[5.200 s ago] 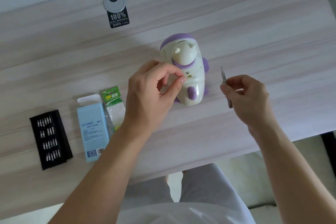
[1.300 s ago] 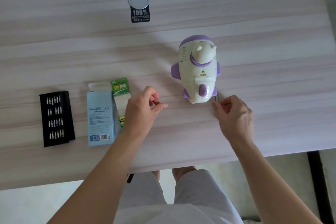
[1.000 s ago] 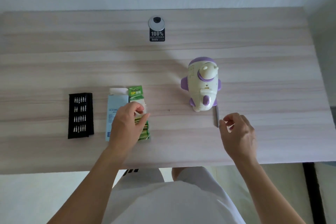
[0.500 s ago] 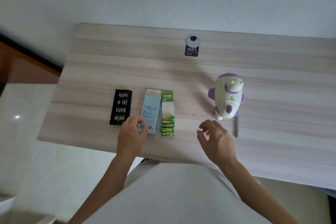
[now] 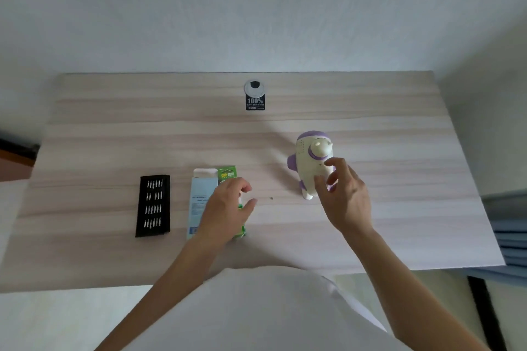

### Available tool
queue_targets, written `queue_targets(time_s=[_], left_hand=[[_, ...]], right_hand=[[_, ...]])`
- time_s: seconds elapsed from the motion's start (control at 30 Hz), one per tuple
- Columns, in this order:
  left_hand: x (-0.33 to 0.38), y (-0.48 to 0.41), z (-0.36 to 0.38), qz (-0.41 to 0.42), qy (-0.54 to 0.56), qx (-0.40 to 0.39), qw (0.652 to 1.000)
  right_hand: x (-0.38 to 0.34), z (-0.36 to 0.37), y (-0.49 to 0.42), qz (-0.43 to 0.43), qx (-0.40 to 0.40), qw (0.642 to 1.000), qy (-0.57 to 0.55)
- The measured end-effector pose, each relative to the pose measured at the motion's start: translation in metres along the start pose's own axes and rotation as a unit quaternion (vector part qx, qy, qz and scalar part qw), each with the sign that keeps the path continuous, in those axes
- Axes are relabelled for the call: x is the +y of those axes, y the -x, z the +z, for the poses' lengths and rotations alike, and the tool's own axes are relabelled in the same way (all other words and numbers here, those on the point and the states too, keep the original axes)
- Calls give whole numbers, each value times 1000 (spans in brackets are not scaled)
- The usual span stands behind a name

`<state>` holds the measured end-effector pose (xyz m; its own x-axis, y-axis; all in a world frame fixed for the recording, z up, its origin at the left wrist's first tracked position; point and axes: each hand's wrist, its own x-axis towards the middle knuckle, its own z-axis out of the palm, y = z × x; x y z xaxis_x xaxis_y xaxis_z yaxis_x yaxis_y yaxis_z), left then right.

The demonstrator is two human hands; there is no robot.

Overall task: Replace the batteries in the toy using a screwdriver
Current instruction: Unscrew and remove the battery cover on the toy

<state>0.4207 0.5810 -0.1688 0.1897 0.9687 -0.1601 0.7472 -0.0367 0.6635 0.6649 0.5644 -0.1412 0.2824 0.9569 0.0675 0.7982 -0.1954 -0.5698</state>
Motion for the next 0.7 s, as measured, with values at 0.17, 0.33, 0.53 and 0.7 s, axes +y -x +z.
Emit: queue_targets(time_s=[0.17, 0.33, 0.53, 0.7], left_hand=[[41, -41, 16, 144, -6, -53, 988], [61, -66, 41, 203, 11, -67, 977], [67, -71, 54, 190, 53, -50, 979], [68, -78, 55, 195, 46, -65, 978]], right_hand=[[2, -3, -9, -5, -28, 1000, -3], [3, -7, -13, 5, -26, 1000, -11], [11, -8, -19, -7, -16, 999, -32], [19, -9, -22, -41, -13, 999, -29]])
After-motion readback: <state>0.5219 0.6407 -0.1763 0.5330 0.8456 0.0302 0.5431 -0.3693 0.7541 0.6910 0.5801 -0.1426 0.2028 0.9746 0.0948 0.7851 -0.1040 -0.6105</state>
